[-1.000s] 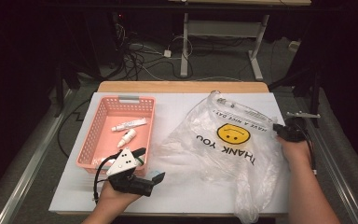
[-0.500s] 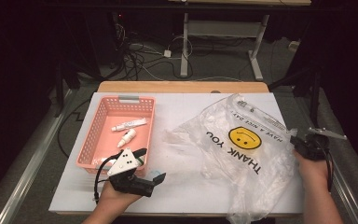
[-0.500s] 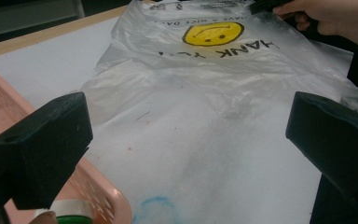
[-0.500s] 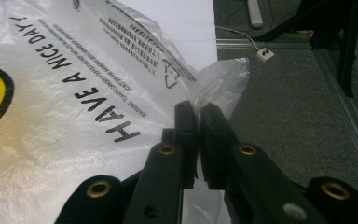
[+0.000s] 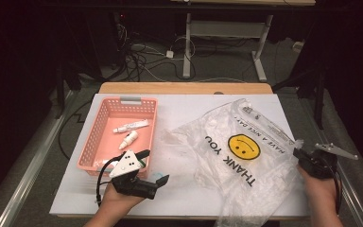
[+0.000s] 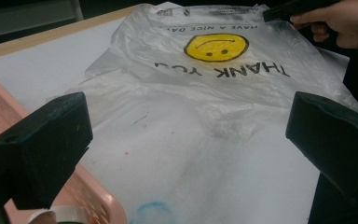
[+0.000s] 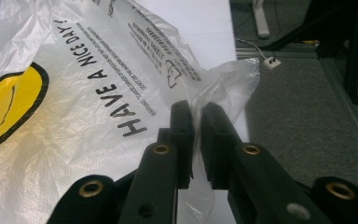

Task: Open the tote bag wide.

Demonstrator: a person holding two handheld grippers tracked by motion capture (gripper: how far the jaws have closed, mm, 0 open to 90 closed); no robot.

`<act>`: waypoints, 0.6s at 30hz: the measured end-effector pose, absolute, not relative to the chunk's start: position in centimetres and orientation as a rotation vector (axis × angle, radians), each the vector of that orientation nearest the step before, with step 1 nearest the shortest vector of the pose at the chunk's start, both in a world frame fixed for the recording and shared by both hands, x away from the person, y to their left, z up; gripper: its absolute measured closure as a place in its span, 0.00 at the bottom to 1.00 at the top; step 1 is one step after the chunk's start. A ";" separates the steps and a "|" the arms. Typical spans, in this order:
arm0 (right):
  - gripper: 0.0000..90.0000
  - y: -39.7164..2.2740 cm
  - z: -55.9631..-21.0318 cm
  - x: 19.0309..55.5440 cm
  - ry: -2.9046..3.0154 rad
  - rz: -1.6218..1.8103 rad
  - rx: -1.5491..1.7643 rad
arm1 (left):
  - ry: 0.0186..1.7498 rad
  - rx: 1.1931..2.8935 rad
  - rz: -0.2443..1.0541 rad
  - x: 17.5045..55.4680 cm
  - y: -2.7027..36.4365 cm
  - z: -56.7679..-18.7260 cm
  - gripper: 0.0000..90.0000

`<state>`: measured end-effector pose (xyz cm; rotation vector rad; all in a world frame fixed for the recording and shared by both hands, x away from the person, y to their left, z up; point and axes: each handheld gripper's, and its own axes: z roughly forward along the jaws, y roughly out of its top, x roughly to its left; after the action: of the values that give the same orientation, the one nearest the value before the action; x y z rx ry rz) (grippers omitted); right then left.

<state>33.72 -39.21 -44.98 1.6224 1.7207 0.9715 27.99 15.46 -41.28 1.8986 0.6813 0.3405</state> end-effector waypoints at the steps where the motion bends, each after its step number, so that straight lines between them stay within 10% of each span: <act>1: 0.94 -39.2 -45.0 33.7 1.721 0.972 1.622 | 0.681 1.899 0.340 28.0 15.5 -41.3 0.00; 18: 0.63 -38.0 -41.7 31.4 1.713 1.069 1.457 | 0.685 1.901 0.332 28.1 15.4 -41.5 0.00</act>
<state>31.39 -37.97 -41.74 1.4572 1.7125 1.0687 28.13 15.37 -41.50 1.9011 0.6855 0.3315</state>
